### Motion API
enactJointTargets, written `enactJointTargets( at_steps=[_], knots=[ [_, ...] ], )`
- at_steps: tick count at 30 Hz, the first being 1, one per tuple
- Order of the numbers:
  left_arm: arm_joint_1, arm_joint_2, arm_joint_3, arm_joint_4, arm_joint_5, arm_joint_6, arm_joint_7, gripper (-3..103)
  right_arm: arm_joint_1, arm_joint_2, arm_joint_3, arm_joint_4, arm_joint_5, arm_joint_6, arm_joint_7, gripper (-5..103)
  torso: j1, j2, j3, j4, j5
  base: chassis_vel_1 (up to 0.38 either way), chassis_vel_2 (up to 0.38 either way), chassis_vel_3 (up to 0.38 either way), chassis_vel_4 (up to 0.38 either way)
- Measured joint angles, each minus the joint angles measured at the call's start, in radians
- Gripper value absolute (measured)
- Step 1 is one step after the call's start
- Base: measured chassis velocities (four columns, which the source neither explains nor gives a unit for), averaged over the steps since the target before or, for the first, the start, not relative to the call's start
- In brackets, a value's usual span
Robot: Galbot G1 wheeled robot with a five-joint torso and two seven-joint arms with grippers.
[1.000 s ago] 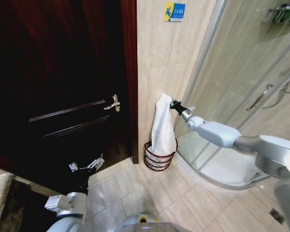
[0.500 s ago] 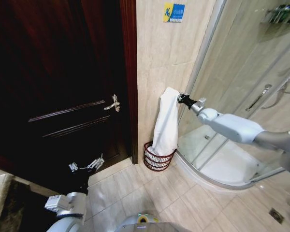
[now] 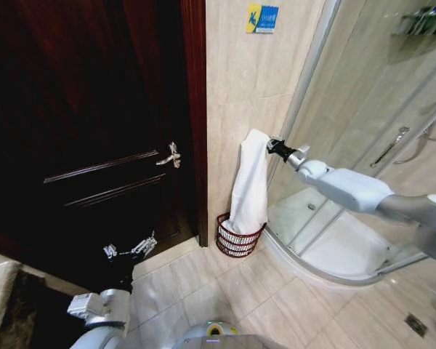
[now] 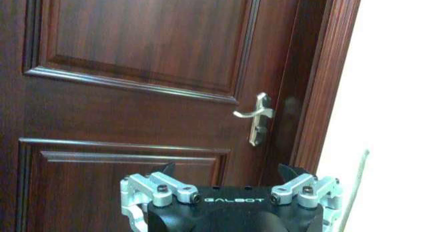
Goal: Discard the used towel into the hamper.
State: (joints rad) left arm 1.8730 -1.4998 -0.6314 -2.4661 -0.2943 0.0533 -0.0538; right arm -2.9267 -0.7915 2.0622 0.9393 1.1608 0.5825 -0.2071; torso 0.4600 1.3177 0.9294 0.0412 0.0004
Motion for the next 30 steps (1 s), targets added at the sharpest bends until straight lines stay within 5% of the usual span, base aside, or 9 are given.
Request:
enactJointTargets(
  at_steps=[10, 14, 15, 19, 21, 30],
  knots=[
    [0.000, 0.000, 0.000, 0.000, 0.000, 0.000, 0.000, 100, -0.034, 0.007, -0.108, -0.019, 0.041, 0.001, 0.028, -2, 0.000, 0.000, 0.000, -0.0005, -0.0003, 0.000, 0.000, 0.000, 0.000],
    [0.000, 0.000, 0.000, 0.000, 0.000, 0.000, 0.000, 100, -0.035, 0.004, -0.134, -0.026, 0.046, -0.008, 0.028, 7, 0.000, 0.000, 0.000, -0.0004, -0.0004, 0.000, 0.000, 0.000, 0.000],
    [0.000, 0.000, 0.000, 0.000, 0.000, 0.000, 0.000, 100, -0.035, 0.004, -0.137, -0.025, 0.047, -0.015, 0.028, 18, 0.000, 0.000, 0.000, -0.0004, -0.0004, 0.000, 0.000, 0.000, 0.000],
    [0.000, 0.000, 0.000, 0.000, 0.000, 0.000, 0.000, 100, -0.034, -0.002, -0.138, -0.033, 0.041, -0.031, 0.029, 23, 0.000, 0.000, 0.000, -0.0003, -0.0005, 0.000, 0.000, 0.000, 0.000],
    [0.000, 0.000, 0.000, 0.000, 0.000, 0.000, 0.000, 100, -0.034, -0.006, -0.140, -0.039, 0.033, -0.037, 0.029, 40, 0.000, 0.000, 0.000, -0.0004, -0.0005, 0.000, 0.000, 0.000, 0.000],
    [0.000, 0.000, 0.000, 0.000, 0.000, 0.000, 0.000, 100, -0.034, 0.026, -0.145, -0.002, 0.030, -0.041, 0.049, 67, 0.000, 0.000, 0.000, -0.0003, -0.0004, 0.000, 0.000, 0.000, 0.000]
  ],
)
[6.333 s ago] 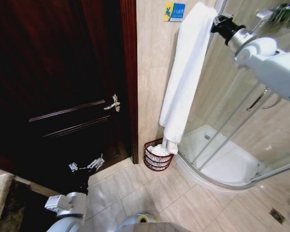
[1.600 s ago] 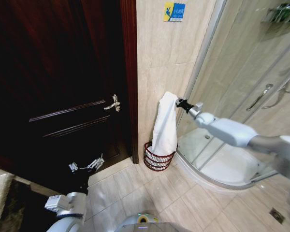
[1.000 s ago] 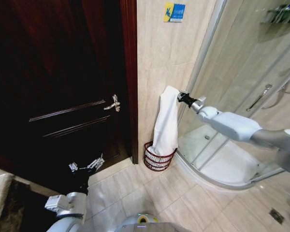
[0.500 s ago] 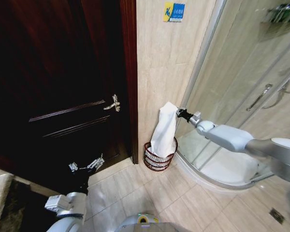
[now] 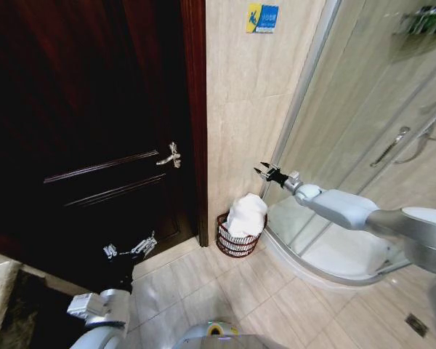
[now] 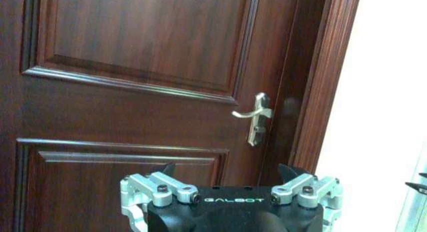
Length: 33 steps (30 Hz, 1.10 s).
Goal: Discard the used towel into the hamper.
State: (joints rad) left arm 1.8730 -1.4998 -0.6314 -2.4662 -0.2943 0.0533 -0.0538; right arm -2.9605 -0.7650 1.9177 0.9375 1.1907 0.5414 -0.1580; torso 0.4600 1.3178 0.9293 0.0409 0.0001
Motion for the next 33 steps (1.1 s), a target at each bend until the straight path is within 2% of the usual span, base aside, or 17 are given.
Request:
enactJointTargets(
  at_steps=[1, 2, 3, 6, 8, 13, 14, 17, 18, 21, 22, 25, 26, 29, 30, 32, 33],
  knots=[
    [0.000, 0.000, 0.000, 0.000, 0.000, 0.000, 0.000, 100, 0.000, 0.016, 0.003, 0.020, 0.000, -0.003, 0.015, 67, 0.000, 0.000, 0.000, 0.0000, 0.0000, 0.000, 0.000, 0.000, 0.000],
    [0.000, 0.000, 0.000, 0.000, 0.000, 0.000, 0.000, 100, 0.000, 0.035, 0.007, 0.048, -0.003, -0.011, 0.032, 79, 0.000, 0.000, 0.000, 0.0000, 0.0001, 0.000, 0.000, 0.000, 0.000],
    [0.000, 0.000, 0.000, 0.000, 0.000, 0.000, 0.000, 100, 0.000, 0.035, 0.007, 0.048, -0.003, -0.011, 0.032, 79, 0.000, 0.000, 0.000, 0.0000, 0.0001, 0.000, 0.000, 0.000, 0.000],
    [0.000, 0.000, 0.000, 0.000, 0.000, 0.000, 0.000, 100, 0.000, 0.097, 0.027, 0.119, -0.028, -0.011, 0.058, 94, 0.000, 0.000, 0.000, -0.0001, -0.0001, 0.000, 0.000, 0.000, 0.000],
    [0.000, 0.000, 0.000, 0.000, 0.000, 0.000, 0.000, 100, 0.000, 0.115, 0.032, 0.142, -0.038, -0.006, 0.064, 99, 0.000, 0.000, 0.000, -0.0002, -0.0001, 0.000, 0.000, 0.000, 0.000],
    [0.000, 0.000, 0.000, 0.000, 0.000, 0.000, 0.000, 100, 0.000, 0.245, 0.057, 0.285, -0.088, 0.007, 0.074, 100, 0.000, 0.000, 0.000, -0.0001, -0.0001, 0.000, 0.000, 0.000, 0.000],
    [0.000, 0.000, 0.000, 0.000, 0.000, 0.000, 0.000, 100, 0.000, 0.245, 0.057, 0.285, -0.088, 0.007, 0.074, 100, 0.000, 0.000, 0.000, -0.0001, -0.0001, 0.000, 0.000, 0.000, 0.000],
    [0.000, 0.000, 0.000, 0.000, 0.000, 0.000, 0.000, 100, 0.001, 0.362, 0.077, 0.410, -0.105, 0.003, 0.087, 100, 0.000, 0.000, 0.000, -0.0002, 0.0001, 0.000, 0.000, 0.000, 0.000],
    [0.000, 0.000, 0.000, 0.000, 0.000, 0.000, 0.000, 100, 0.001, 0.362, 0.077, 0.410, -0.105, 0.003, 0.087, 100, 0.000, 0.000, 0.000, -0.0002, 0.0001, 0.000, 0.000, 0.000, 0.000],
    [0.000, 0.000, 0.000, 0.000, 0.000, 0.000, 0.000, 100, 0.026, 0.488, 0.079, 0.576, -0.110, -0.020, 0.119, 100, 0.000, 0.000, 0.000, -0.0005, 0.0004, 0.000, 0.000, 0.000, 0.000],
    [0.000, 0.000, 0.000, 0.000, 0.000, 0.000, 0.000, 100, 0.026, 0.488, 0.079, 0.576, -0.110, -0.020, 0.119, 100, 0.000, 0.000, 0.000, -0.0005, 0.0004, 0.000, 0.000, 0.000, 0.000],
    [0.000, 0.000, 0.000, 0.000, 0.000, 0.000, 0.000, 100, 0.180, 0.602, -0.049, 0.741, -0.107, -0.056, 0.166, 100, 0.000, 0.000, 0.000, -0.0001, 0.0001, 0.000, 0.000, 0.000, 0.000],
    [0.000, 0.000, 0.000, 0.000, 0.000, 0.000, 0.000, 100, 0.180, 0.602, -0.049, 0.741, -0.107, -0.056, 0.166, 100, 0.000, 0.000, 0.000, -0.0001, 0.0001, 0.000, 0.000, 0.000, 0.000],
    [0.000, 0.001, 0.000, 0.000, 0.000, 0.000, 0.000, 100, 0.356, 0.733, -0.177, 0.872, -0.090, -0.105, 0.156, 100, 0.000, 0.000, 0.000, 0.0004, -0.0010, 0.000, 0.000, 0.000, 0.000],
    [0.000, 0.001, 0.000, 0.000, 0.000, 0.000, 0.000, 100, 0.356, 0.733, -0.177, 0.872, -0.090, -0.105, 0.156, 100, 0.000, 0.000, 0.000, 0.0004, -0.0010, 0.000, 0.000, 0.000, 0.000],
    [0.000, 0.000, 0.000, 0.000, 0.000, 0.000, 0.000, 100, 0.485, 0.843, -0.267, 0.953, -0.083, -0.136, 0.139, 100, 0.000, 0.000, 0.000, -0.0005, 0.0009, 0.000, 0.000, 0.000, 0.000],
    [0.000, 0.000, 0.000, 0.000, 0.000, 0.000, 0.000, 100, 0.485, 0.843, -0.267, 0.953, -0.083, -0.136, 0.139, 100, 0.000, 0.000, 0.000, -0.0005, 0.0009, 0.000, 0.000, 0.000, 0.000]
  ],
)
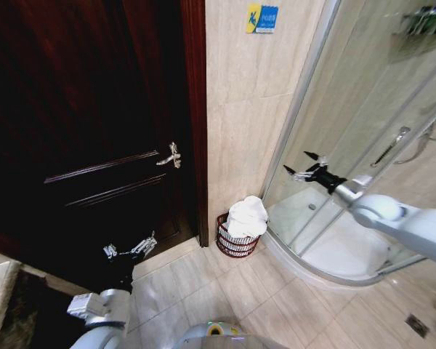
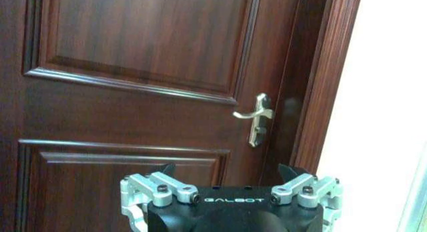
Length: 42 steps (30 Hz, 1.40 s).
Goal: Discard the used towel into the hamper.
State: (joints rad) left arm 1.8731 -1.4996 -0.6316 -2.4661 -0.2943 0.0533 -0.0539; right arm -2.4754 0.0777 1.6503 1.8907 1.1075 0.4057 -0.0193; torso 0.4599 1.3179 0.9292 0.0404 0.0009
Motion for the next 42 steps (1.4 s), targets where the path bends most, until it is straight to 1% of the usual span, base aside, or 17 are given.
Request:
enactJointTargets(
  at_steps=[2, 3, 7, 8, 11, 12, 14, 15, 17, 18, 22, 24, 26, 27, 35, 39, 42],
  knots=[
    [0.000, 0.000, 0.000, 0.000, 0.000, 0.000, 0.000, 100, 0.059, 0.097, -0.031, 0.067, 0.002, -0.014, 0.000, 100, 0.000, 0.000, 0.000, -0.0003, -0.0009, 0.000, 0.000, 0.000, 0.000],
    [0.000, 0.000, 0.000, 0.000, 0.000, 0.000, 0.000, 100, 0.059, 0.097, -0.031, 0.067, 0.002, -0.014, 0.000, 100, 0.000, 0.000, 0.000, -0.0003, -0.0009, 0.000, 0.000, 0.000, 0.000],
    [0.000, 0.000, 0.000, 0.000, 0.000, 0.000, 0.000, 100, 0.156, 0.246, -0.100, 0.161, -0.005, -0.049, 0.018, 100, 0.000, 0.000, 0.000, 0.0007, -0.0015, 0.000, 0.000, 0.000, 0.000],
    [0.000, 0.000, 0.000, 0.000, 0.000, 0.000, 0.000, 100, 0.156, 0.246, -0.100, 0.161, -0.005, -0.049, 0.018, 100, 0.000, 0.000, 0.000, 0.0007, -0.0015, 0.000, 0.000, 0.000, 0.000],
    [0.000, 0.000, 0.000, 0.000, 0.000, 0.000, 0.000, 100, 0.295, 0.367, -0.198, 0.227, -0.054, -0.115, 0.015, 100, 0.000, 0.000, 0.000, 0.0001, -0.0006, 0.000, 0.000, 0.000, 0.000],
    [0.000, 0.000, 0.000, 0.000, 0.000, 0.000, 0.000, 100, 0.295, 0.367, -0.198, 0.227, -0.054, -0.115, 0.015, 100, 0.000, 0.000, 0.000, 0.0001, -0.0006, 0.000, 0.000, 0.000, 0.000],
    [0.000, 0.000, 0.000, 0.000, 0.000, 0.000, 0.000, 100, 0.417, 0.434, -0.285, 0.276, -0.091, -0.150, 0.031, 100, 0.000, 0.000, 0.000, 0.0001, -0.0013, 0.000, 0.000, 0.000, 0.000],
    [0.000, 0.000, 0.000, 0.000, 0.000, 0.000, 0.000, 100, 0.417, 0.434, -0.285, 0.276, -0.091, -0.150, 0.031, 100, 0.000, 0.000, 0.000, 0.0001, -0.0013, 0.000, 0.000, 0.000, 0.000],
    [0.000, 0.000, 0.000, 0.000, 0.000, 0.000, 0.000, 100, 0.531, 0.494, -0.393, 0.321, -0.129, -0.176, 0.058, 100, 0.000, 0.000, 0.000, 0.0008, -0.0012, 0.000, 0.000, 0.000, 0.000],
    [0.000, 0.000, 0.000, 0.000, 0.000, 0.000, 0.000, 100, 0.531, 0.494, -0.393, 0.321, -0.129, -0.176, 0.058, 100, 0.000, 0.000, 0.000, 0.0008, -0.0012, 0.000, 0.000, 0.000, 0.000],
    [0.000, 0.000, 0.000, 0.000, 0.000, 0.000, 0.000, 100, 0.645, 0.600, -0.564, 0.378, -0.217, -0.203, 0.081, 100, 0.000, 0.000, 0.000, 0.0004, -0.0012, 0.000, 0.000, 0.000, 0.000],
    [0.000, 0.000, 0.000, 0.000, 0.000, 0.000, 0.000, 100, 0.665, 0.619, -0.592, 0.382, -0.240, -0.205, 0.084, 100, 0.000, 0.000, 0.000, 0.0003, -0.0013, 0.000, 0.000, 0.000, 0.000],
    [0.000, 0.000, 0.000, 0.000, 0.000, 0.000, 0.000, 100, 0.714, 0.680, -0.660, 0.388, -0.301, -0.207, 0.086, 100, 0.000, 0.000, 0.000, 0.0005, -0.0011, 0.000, 0.000, 0.000, 0.000],
    [0.000, 0.000, 0.000, 0.000, 0.000, 0.000, 0.000, 100, 0.714, 0.680, -0.660, 0.388, -0.301, -0.207, 0.086, 100, 0.000, 0.000, 0.000, 0.0005, -0.0011, 0.000, 0.000, 0.000, 0.000],
    [0.000, 0.000, 0.000, 0.000, 0.000, 0.000, 0.000, 100, 0.804, 0.858, -0.813, 0.336, -0.433, -0.184, 0.049, 100, 0.000, 0.000, 0.000, 0.0004, -0.0010, 0.000, 0.000, 0.000, 0.000],
    [0.000, 0.000, 0.000, 0.000, 0.000, 0.000, 0.000, 100, 0.818, 0.895, -0.848, 0.316, -0.469, -0.174, 0.036, 100, 0.000, 0.000, 0.000, 0.0005, -0.0012, 0.000, 0.000, 0.000, 0.000],
    [0.000, 0.000, 0.000, 0.000, 0.000, 0.000, 0.000, 100, 0.826, 0.963, -0.925, 0.267, -0.566, -0.142, -0.008, 100, 0.000, 0.000, 0.000, 0.0003, -0.0012, 0.000, 0.000, 0.000, 0.000]
  ],
)
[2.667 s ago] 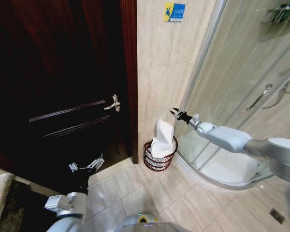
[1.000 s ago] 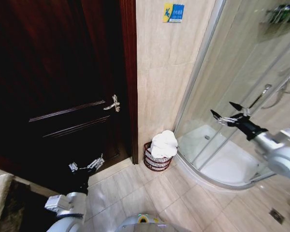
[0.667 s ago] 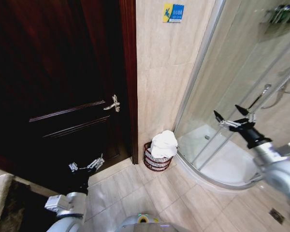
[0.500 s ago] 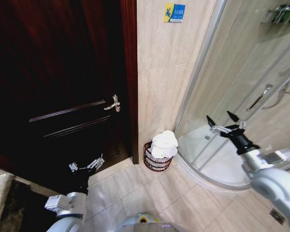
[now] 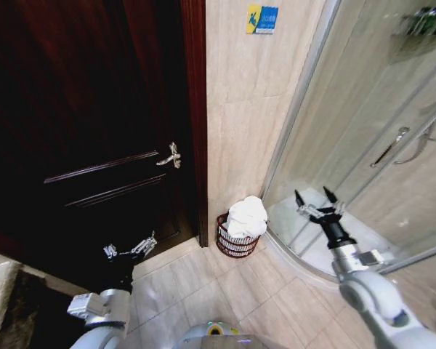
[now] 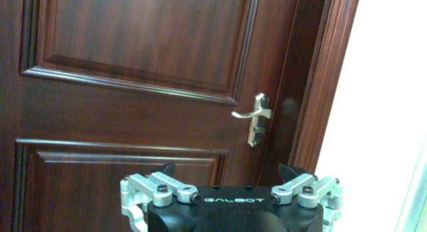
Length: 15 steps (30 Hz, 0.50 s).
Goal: Discard the used towel into the hamper.
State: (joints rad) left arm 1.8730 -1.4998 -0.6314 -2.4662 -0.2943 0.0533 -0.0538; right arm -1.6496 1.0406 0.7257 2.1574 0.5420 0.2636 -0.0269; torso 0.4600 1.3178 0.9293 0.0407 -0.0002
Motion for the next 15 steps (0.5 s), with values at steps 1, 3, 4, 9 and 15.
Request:
enactJointTargets(
  at_steps=[1, 3, 4, 9, 15],
  knots=[
    [0.000, 0.000, 0.000, 0.000, 0.000, 0.000, 0.000, 100, 0.000, 0.000, 0.000, 0.000, 0.000, 0.000, 0.000, 100, 0.000, 0.000, 0.000, 0.0000, 0.0000, 0.000, 0.000, 0.000, 0.000],
    [0.000, 0.000, 0.000, 0.000, 0.000, 0.000, 0.000, 100, 0.003, 0.041, -0.041, -0.028, -0.043, 0.018, -0.016, 100, 0.000, 0.000, 0.000, 0.0001, 0.0001, 0.000, 0.000, 0.000, 0.000],
    [0.000, 0.000, 0.000, 0.000, 0.000, 0.000, 0.000, 100, 0.003, 0.041, -0.041, -0.028, -0.043, 0.018, -0.016, 100, 0.000, 0.000, 0.000, 0.0001, 0.0001, 0.000, 0.000, 0.000, 0.000],
    [0.000, 0.000, 0.000, 0.000, 0.000, 0.000, 0.000, 100, -0.018, 0.112, -0.086, -0.089, -0.135, 0.080, -0.051, 100, 0.000, 0.000, 0.000, 0.0002, 0.0001, 0.000, 0.000, 0.000, 0.000],
    [0.000, 0.000, 0.000, 0.000, 0.000, 0.000, 0.000, 100, -0.090, 0.223, -0.067, -0.145, -0.208, 0.167, -0.118, 100, 0.000, 0.000, 0.000, -0.0001, 0.0002, 0.000, 0.000, 0.000, 0.000]
  ],
)
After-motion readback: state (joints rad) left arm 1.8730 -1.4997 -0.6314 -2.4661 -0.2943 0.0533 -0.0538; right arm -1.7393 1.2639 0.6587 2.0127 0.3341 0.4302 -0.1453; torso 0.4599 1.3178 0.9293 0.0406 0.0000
